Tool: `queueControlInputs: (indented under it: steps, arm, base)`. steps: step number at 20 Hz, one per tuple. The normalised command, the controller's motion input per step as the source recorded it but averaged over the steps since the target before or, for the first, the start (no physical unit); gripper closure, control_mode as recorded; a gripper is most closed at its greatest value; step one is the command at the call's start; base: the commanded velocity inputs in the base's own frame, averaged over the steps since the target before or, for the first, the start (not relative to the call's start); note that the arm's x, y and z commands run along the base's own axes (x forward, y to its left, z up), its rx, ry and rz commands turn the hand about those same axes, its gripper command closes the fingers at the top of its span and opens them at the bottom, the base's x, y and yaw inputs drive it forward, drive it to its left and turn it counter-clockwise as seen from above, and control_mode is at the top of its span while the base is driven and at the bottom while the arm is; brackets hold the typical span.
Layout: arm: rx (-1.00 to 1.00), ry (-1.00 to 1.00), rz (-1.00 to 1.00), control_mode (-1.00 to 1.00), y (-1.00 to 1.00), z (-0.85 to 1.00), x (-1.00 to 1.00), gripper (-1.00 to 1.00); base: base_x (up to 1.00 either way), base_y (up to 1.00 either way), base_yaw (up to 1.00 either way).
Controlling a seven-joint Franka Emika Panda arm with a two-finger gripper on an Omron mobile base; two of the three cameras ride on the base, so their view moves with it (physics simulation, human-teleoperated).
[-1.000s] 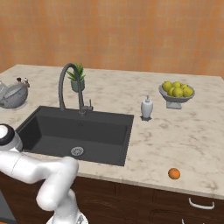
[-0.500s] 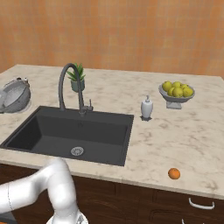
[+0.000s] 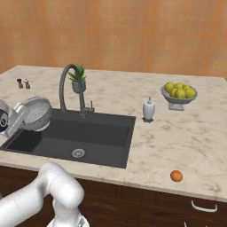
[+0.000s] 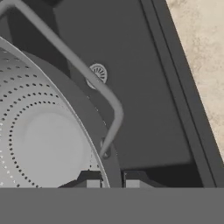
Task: Put the colander in the sink, put the tangerine in the colander, and turn on the sink faucet and pour water over the colander.
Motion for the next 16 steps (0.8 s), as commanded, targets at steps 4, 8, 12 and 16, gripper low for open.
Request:
queueControlInputs:
  steps: [4,8,12,16]
  arm:
    - [0.11,0.12,0.0,-1.0,-0.21,-0.29,0.09,1.0]
    - [0.16,0.06,0.0,-1.0,-0.63,-0.37,0.0,1.0]
    - [0.12,0.01,0.01,-1.0,-0.62,-0.26,0.0,1.0]
    - [0.09,0.0,0.05,-1.0,-0.67,-0.28,0.0,1.0]
  base:
    - [0.0,0.0,0.0]
    - [0.0,0.0,0.0]
    - [0.0,0.0,0.0]
    - [0.0,0.0,0.0]
